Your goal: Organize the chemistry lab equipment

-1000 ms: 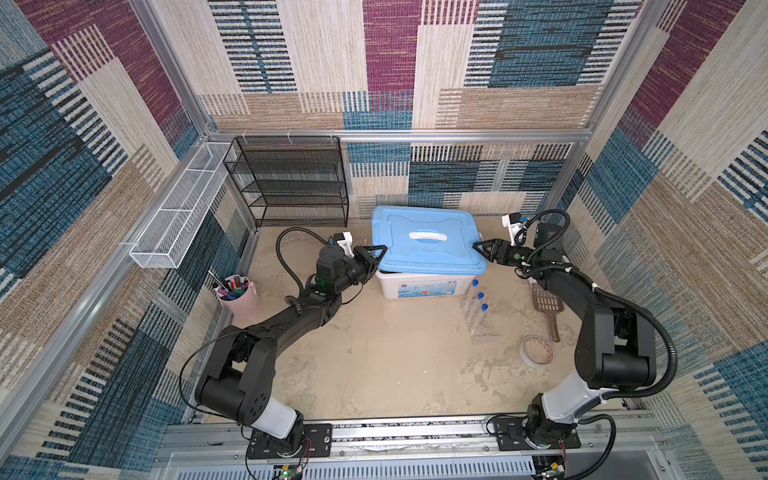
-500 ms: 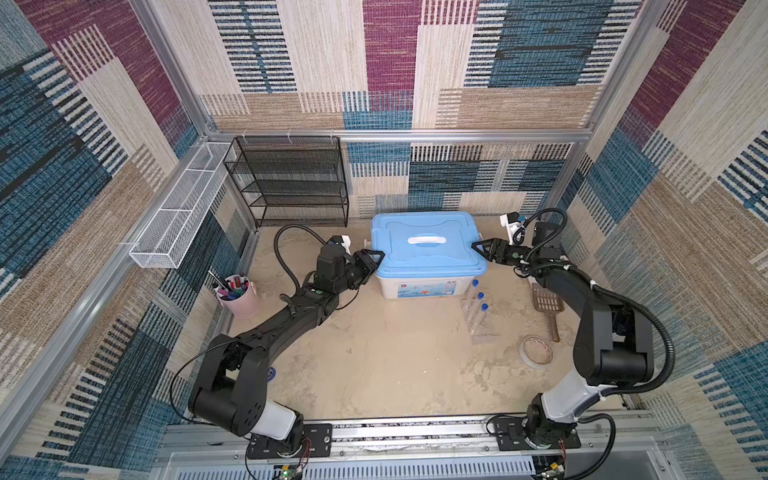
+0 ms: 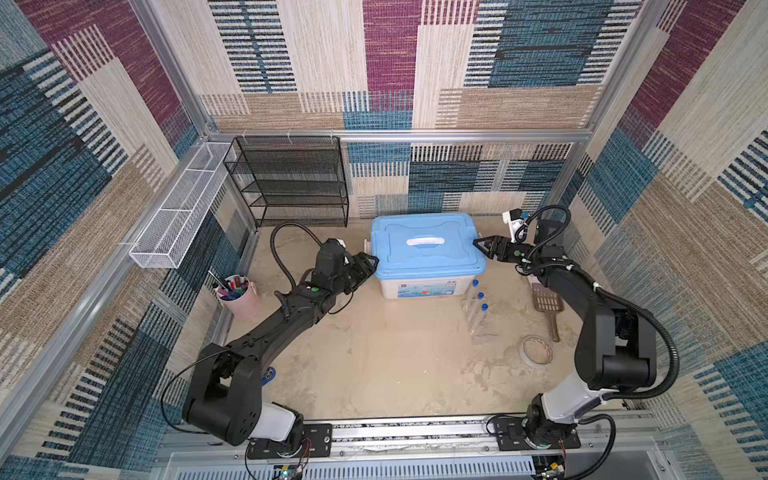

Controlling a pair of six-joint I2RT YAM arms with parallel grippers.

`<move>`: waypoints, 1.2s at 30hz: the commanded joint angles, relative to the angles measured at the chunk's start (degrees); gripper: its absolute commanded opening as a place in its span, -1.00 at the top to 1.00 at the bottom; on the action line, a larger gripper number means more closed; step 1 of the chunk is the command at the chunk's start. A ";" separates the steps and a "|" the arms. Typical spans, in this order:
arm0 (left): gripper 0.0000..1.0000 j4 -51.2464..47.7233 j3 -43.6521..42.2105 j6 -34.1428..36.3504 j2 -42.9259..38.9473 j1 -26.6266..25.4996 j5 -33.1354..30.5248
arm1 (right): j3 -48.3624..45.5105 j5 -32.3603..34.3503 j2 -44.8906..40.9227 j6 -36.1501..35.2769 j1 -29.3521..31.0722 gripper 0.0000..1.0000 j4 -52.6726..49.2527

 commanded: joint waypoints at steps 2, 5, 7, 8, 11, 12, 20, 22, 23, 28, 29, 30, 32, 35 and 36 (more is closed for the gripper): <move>-0.53 -4.87 1.07 5.48 -1.04 0.09 -3.20 | -0.52 3.25 -1.26 0.00 -0.01 -0.59 2.17; -0.67 -7.24 2.35 8.34 -1.36 0.09 -4.28 | -1.39 5.34 -2.21 0.19 -0.03 -0.68 3.07; -0.80 -7.03 2.78 10.34 -1.36 0.18 -4.23 | -2.12 6.14 -2.61 0.19 -0.07 -0.77 3.62; -0.88 -6.69 3.00 11.26 -1.27 0.26 -3.78 | -2.28 6.57 -2.70 0.19 -0.10 -0.81 3.79; -0.99 -6.05 4.17 14.20 -0.12 1.17 -1.03 | -2.87 7.54 -2.65 0.44 -0.32 -0.97 4.31; -0.99 -6.21 4.99 15.00 0.65 1.62 0.68 | -3.19 7.43 -2.55 0.68 -0.46 -0.98 4.70; -0.98 -3.33 7.07 18.00 4.00 3.63 8.13 | -4.64 4.19 -1.47 3.12 -0.99 -0.98 8.51; -0.98 -2.26 6.99 17.90 4.76 4.29 9.74 | -4.86 3.55 -1.12 3.61 -0.99 -0.98 9.29; -0.98 -1.83 6.96 17.69 5.09 4.69 10.74 | -4.94 3.28 -1.00 3.79 -1.00 -0.98 9.47; -0.98 1.03 6.22 16.98 5.85 5.93 13.97 | -5.54 2.05 -0.41 4.40 -1.06 -0.98 10.78; -0.98 1.53 6.11 16.96 6.08 6.06 14.50 | -5.64 1.78 -0.18 4.60 -1.16 -0.98 11.07; -0.98 1.89 6.26 16.98 6.39 6.24 15.23 | -5.65 1.29 0.09 4.93 -1.12 -0.98 11.47; -0.99 2.17 6.68 16.86 7.39 6.50 16.70 | -5.80 0.34 0.61 5.62 -1.23 -0.98 12.43; -0.99 3.05 7.01 15.87 8.85 6.86 18.62 | -6.05 -0.66 1.14 6.77 -1.33 -0.98 13.73; -0.98 3.53 6.92 15.32 9.22 7.01 19.04 | -6.01 -0.99 1.31 7.11 -1.32 -0.98 14.14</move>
